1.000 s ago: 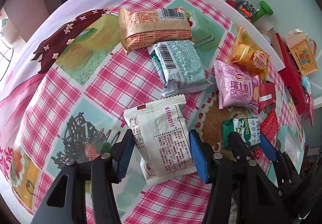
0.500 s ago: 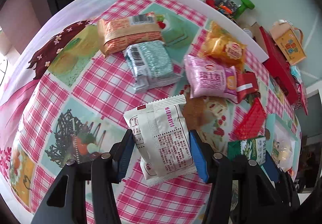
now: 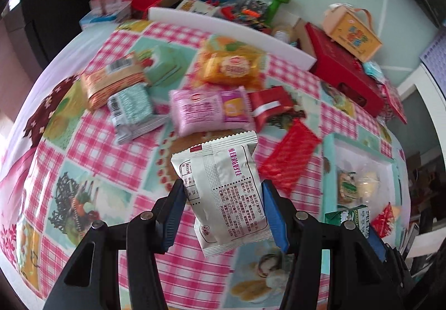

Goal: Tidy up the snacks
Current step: 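Grasp the green biscuit packet with the right tool while the left tool holds the white packet, then carry both packets over the white tray and open both tools to release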

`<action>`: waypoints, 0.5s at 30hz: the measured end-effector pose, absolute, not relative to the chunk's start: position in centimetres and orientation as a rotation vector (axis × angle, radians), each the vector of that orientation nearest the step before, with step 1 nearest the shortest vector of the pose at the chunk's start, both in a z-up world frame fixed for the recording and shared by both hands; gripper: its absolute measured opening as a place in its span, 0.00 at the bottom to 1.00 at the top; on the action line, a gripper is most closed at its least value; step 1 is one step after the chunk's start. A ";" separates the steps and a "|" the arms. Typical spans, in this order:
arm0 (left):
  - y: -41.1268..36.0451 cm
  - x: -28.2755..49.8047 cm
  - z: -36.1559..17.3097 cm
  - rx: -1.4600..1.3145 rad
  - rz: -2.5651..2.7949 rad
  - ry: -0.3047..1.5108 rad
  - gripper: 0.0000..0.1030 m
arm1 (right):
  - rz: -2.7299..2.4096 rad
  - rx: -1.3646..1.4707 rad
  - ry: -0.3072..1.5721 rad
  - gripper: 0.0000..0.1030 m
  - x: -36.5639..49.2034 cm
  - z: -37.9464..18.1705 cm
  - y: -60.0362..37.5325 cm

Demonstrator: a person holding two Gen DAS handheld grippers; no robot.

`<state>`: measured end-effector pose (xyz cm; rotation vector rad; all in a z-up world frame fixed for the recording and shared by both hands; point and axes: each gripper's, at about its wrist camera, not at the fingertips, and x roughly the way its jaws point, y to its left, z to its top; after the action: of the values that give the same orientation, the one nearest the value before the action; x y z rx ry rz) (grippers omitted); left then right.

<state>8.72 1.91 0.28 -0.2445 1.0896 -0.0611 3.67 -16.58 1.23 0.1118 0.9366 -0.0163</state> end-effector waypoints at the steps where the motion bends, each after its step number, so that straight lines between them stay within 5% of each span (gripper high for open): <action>1: 1.3 8.6 0.7 -0.236 -0.079 1.080 0.54 | -0.039 0.125 0.934 0.61 3.4 1.4 -17.5; 15: -13.2 5.9 1.3 -0.002 -0.405 1.050 0.55 | -0.270 0.376 0.930 0.61 0.7 0.6 -30.2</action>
<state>5.90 -13.22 1.30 -0.0018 1.0497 -0.4055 0.67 -30.17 0.56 0.3763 0.9296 -0.2697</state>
